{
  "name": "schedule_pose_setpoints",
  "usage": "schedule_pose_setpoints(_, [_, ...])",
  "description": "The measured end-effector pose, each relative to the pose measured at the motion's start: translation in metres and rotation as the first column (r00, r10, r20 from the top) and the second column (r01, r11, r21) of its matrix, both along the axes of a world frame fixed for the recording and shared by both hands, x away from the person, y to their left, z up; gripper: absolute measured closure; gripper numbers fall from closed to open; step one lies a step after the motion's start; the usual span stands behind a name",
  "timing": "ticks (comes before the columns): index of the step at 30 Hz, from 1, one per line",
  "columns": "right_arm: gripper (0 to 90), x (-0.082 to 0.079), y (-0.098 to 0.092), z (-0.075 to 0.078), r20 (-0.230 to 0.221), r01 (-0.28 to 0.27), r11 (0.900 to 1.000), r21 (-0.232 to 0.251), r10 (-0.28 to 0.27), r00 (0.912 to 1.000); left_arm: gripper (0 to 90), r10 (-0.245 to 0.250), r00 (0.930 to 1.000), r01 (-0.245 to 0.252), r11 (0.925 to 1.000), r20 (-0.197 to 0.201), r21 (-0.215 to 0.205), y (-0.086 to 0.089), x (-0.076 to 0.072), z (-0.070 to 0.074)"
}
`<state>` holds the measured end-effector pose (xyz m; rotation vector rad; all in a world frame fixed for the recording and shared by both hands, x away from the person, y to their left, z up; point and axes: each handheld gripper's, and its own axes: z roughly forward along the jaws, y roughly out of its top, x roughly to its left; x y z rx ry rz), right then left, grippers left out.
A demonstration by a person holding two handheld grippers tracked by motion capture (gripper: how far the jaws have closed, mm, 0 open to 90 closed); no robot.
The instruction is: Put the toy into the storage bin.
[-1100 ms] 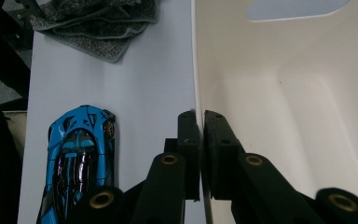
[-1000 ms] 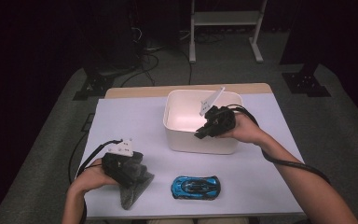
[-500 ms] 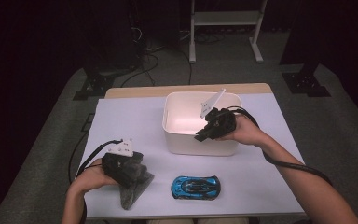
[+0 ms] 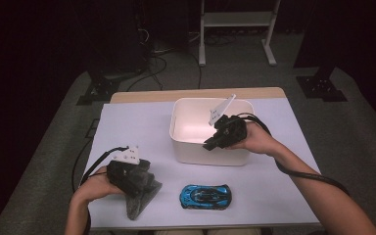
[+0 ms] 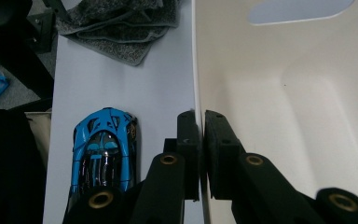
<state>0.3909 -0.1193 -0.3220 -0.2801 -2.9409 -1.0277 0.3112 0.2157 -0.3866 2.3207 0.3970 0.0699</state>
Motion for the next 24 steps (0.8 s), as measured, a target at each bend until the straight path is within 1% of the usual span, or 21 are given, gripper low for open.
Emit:
schedule_pose_setpoints(1, [84.1, -0.0003, 0.0005, 0.0002, 0.005, -0.006, 1.000, -0.004, 0.006, 1.0000, 8.8, -0.001, 1.0000, 0.001, 1.0000, -0.001, 0.000, -0.0001, 0.0000, 0.0000])
schedule_pose_setpoints(3, [84.1, 0.0002, 0.0004, 0.0005, 0.000, -0.002, 1.000, -0.006, 0.002, 1.0000, 8.8, -0.003, 1.0000, 0.003, 1.0000, 0.001, 0.002, -0.0002, -0.0004, 0.0004])
schedule_pose_setpoints(6, [83.8, 0.0009, -0.0003, -0.0001, -0.008, -0.004, 1.000, 0.002, 0.004, 1.0000, 8.8, 0.000, 1.0000, 0.000, 1.0000, 0.001, -0.001, 0.0002, -0.0002, 0.0002])
schedule_pose_setpoints(14, [83.4, 0.0003, -0.0014, -0.0007, -0.010, -0.015, 1.000, 0.005, 0.015, 0.9998, 8.8, -0.003, 1.0000, 0.003, 1.0000, -0.004, -0.001, -0.0011, -0.0001, -0.0010])
schedule_pose_setpoints(18, [83.3, 0.0005, -0.0035, 0.0009, -0.015, -0.032, 0.999, 0.012, 0.033, 0.9994, 8.8, -0.003, 1.0000, 0.003, 1.0000, -0.003, -0.001, -0.0008, -0.0001, -0.0006])
schedule_pose_setpoints(19, [82.8, 0.0006, -0.0035, 0.0011, -0.020, -0.031, 0.999, 0.010, 0.031, 0.9993, 8.8, -0.002, 1.0000, 0.002, 1.0000, -0.004, -0.002, -0.0010, 0.0000, -0.0008])
schedule_pose_setpoints(21, [80.0, 0.0004, -0.0032, 0.0015, -0.007, -0.021, 1.000, 0.006, 0.021, 0.9998, 8.8, -0.004, 1.0000, 0.004, 1.0000, -0.005, 0.000, -0.0015, 0.0002, -0.0011])
schedule_pose_setpoints(24, [76.9, 0.0004, -0.0030, 0.0009, -0.020, -0.020, 1.000, 0.007, 0.020, 0.9996, 8.8, -0.005, 1.0000, 0.005, 1.0000, -0.002, -0.001, -0.0014, -0.0002, -0.0009])
